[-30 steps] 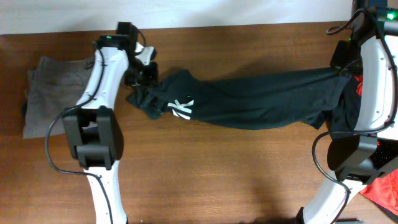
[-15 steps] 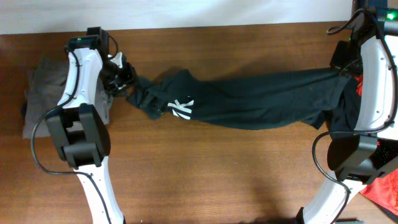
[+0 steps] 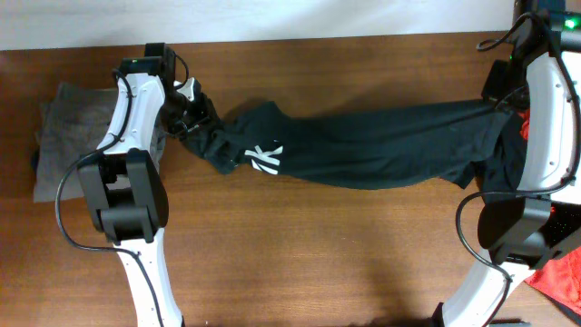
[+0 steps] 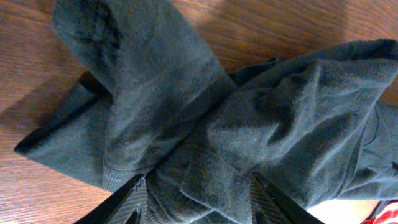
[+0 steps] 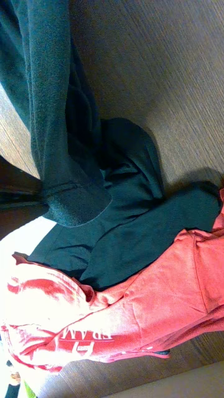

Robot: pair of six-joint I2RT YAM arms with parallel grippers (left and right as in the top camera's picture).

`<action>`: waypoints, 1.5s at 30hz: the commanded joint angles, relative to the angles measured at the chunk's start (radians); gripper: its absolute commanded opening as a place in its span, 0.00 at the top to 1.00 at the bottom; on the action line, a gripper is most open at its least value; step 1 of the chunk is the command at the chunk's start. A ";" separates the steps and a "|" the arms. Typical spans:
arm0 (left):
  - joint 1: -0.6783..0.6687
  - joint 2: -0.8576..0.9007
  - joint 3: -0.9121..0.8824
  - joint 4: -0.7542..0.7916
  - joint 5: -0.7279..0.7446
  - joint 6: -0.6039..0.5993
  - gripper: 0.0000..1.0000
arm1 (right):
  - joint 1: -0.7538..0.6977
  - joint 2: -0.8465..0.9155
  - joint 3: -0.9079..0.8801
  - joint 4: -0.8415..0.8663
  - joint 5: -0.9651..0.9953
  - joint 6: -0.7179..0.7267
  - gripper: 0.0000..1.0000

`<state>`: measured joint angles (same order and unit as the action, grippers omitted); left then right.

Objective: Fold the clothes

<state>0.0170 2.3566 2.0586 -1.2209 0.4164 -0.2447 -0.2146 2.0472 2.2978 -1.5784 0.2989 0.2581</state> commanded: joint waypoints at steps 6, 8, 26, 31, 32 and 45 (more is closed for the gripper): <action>-0.016 0.043 -0.013 0.028 0.062 -0.047 0.47 | -0.010 0.003 -0.004 -0.003 0.019 0.010 0.96; -0.026 0.054 -0.013 0.029 0.063 -0.047 0.48 | -0.010 0.003 -0.004 -0.003 0.019 0.010 0.96; -0.005 0.063 0.059 0.066 0.067 -0.047 0.55 | -0.010 0.003 -0.004 -0.003 0.019 0.009 0.96; -0.008 0.063 0.088 0.066 0.116 -0.047 0.55 | -0.010 0.003 -0.004 -0.003 0.019 0.009 0.96; -0.008 0.063 0.088 0.066 0.123 -0.047 0.55 | -0.010 0.003 -0.004 -0.003 0.019 0.009 0.96; -0.010 0.063 0.088 -0.034 -0.008 -0.047 0.54 | -0.010 0.003 -0.004 -0.003 0.019 0.009 0.96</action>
<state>0.0071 2.4130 2.1304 -1.2327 0.4778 -0.2852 -0.2146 2.0472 2.2978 -1.5787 0.2989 0.2581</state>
